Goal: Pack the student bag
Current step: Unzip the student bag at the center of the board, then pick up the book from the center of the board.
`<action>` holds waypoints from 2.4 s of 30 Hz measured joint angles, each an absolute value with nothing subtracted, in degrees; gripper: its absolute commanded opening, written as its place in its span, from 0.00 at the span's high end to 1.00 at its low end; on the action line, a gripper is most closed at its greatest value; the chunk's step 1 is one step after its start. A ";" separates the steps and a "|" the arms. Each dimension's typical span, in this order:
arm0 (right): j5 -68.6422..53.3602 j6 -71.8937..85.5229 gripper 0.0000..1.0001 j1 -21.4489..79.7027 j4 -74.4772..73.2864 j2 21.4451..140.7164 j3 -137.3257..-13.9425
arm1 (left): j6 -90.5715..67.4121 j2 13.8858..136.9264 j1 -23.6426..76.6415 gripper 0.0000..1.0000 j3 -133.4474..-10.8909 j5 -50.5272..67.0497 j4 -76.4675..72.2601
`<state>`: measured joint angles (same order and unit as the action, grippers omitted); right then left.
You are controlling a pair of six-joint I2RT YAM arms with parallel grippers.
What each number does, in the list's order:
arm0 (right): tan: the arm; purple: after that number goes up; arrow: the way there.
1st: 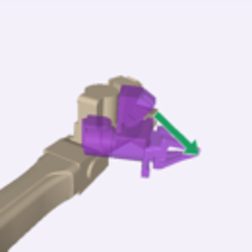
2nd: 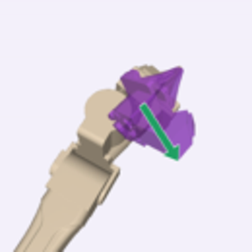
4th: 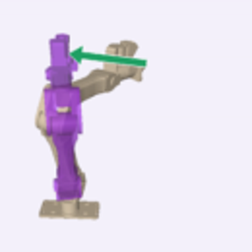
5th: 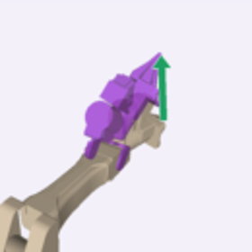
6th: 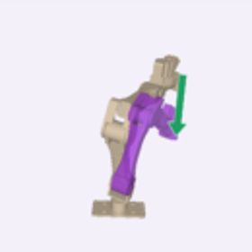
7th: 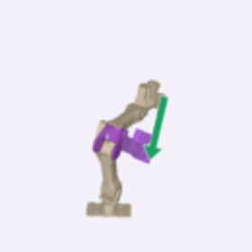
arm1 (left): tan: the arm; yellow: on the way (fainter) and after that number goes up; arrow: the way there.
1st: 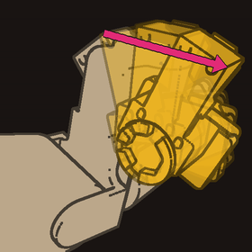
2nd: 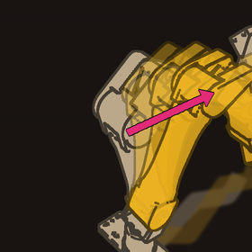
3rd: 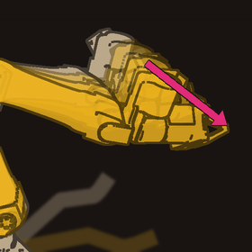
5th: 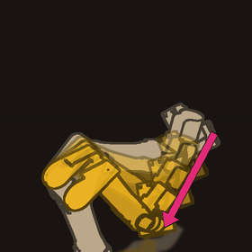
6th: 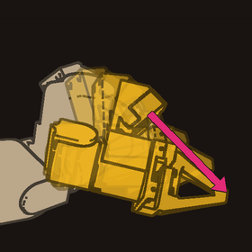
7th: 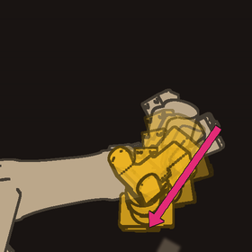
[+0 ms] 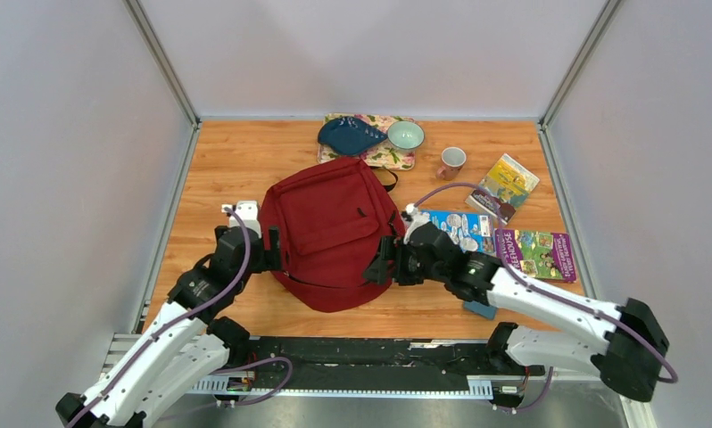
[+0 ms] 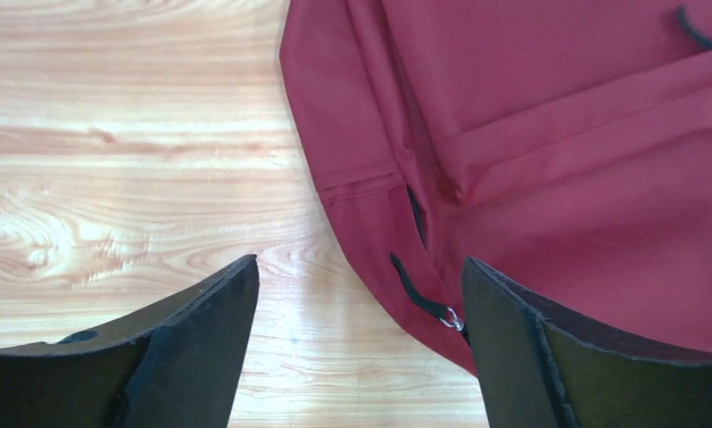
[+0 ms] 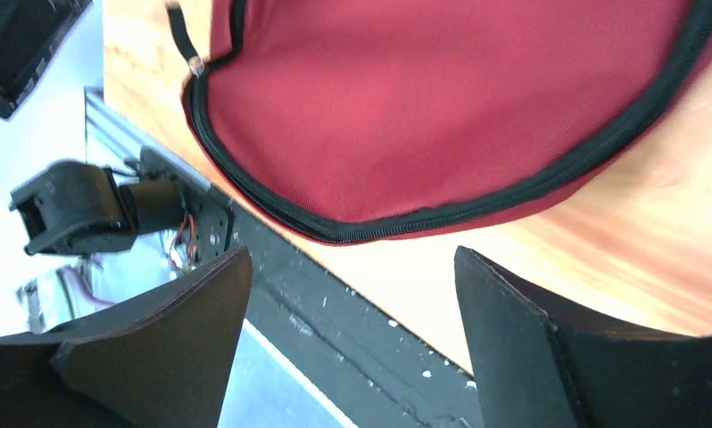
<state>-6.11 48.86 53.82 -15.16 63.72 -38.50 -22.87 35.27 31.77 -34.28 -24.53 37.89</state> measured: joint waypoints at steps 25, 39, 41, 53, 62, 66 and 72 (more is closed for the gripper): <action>4.38 39.48 0.10 5.10 -39.81 51.64 -46.68 | -27.68 65.34 40.14 0.07 -52.64 5.61 20.86; -7.62 37.15 0.13 -6.70 -32.73 69.10 -43.99 | -28.03 102.15 46.72 0.08 -78.65 17.50 11.16; -7.57 36.60 0.14 -7.01 -32.18 70.96 -43.99 | -28.23 104.95 46.74 0.08 -80.90 18.02 10.74; -7.16 33.08 0.16 -7.27 -28.36 76.60 -44.60 | -30.83 119.26 46.81 0.09 -88.68 20.29 10.87; -4.82 29.74 0.16 -7.27 -26.15 78.17 -45.30 | -32.08 123.72 46.81 0.09 -92.29 19.79 11.99; -4.38 28.86 0.16 -7.27 -25.58 79.68 -45.30 | -32.77 125.43 46.81 0.10 -92.95 19.94 11.86; -6.07 28.36 0.19 -7.55 -24.82 81.47 -45.52 | -33.41 127.09 46.81 0.12 -93.27 20.69 11.60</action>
